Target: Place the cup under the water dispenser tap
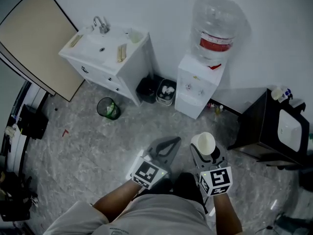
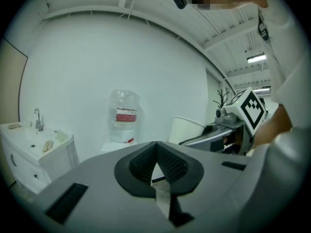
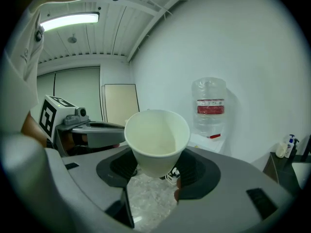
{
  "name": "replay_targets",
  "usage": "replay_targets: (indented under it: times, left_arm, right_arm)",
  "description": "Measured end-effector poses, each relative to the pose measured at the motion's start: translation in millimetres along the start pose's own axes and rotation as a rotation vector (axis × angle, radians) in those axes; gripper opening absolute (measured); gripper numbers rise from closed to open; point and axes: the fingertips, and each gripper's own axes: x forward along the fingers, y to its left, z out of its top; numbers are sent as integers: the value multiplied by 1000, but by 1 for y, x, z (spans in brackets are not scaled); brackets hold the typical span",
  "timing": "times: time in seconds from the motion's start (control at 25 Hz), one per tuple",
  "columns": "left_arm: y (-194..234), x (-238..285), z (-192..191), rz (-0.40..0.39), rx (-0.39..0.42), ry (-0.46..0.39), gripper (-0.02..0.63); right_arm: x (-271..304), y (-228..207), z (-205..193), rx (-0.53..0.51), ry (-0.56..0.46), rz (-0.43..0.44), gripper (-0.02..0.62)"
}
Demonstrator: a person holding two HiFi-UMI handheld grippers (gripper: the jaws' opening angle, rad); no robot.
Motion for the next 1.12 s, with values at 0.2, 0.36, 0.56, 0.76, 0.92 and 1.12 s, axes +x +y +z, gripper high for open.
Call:
replay_targets:
  times: [0.2, 0.36, 0.56, 0.76, 0.92, 1.12]
  left_arm:
    - [49, 39, -4, -2, -17, -17, 3]
    - [91, 80, -8, 2, -21, -38, 3]
    - [152, 136, -9, 32, -49, -31, 3]
    - [206, 184, -18, 65, -63, -15, 3]
    - [240, 207, -39, 82, -106, -7, 3]
    - [268, 225, -88, 64, -179, 20, 3]
  right_arm:
    - [68, -29, -6, -25, 31, 1, 258]
    - [126, -57, -17, -56, 57, 8, 258]
    - [207, -97, -26, -78, 77, 35, 258]
    - [282, -131, -53, -100, 120, 81, 258]
    - [336, -144, -92, -94, 157, 97, 258]
    - [393, -157, -176, -83, 232, 54, 258]
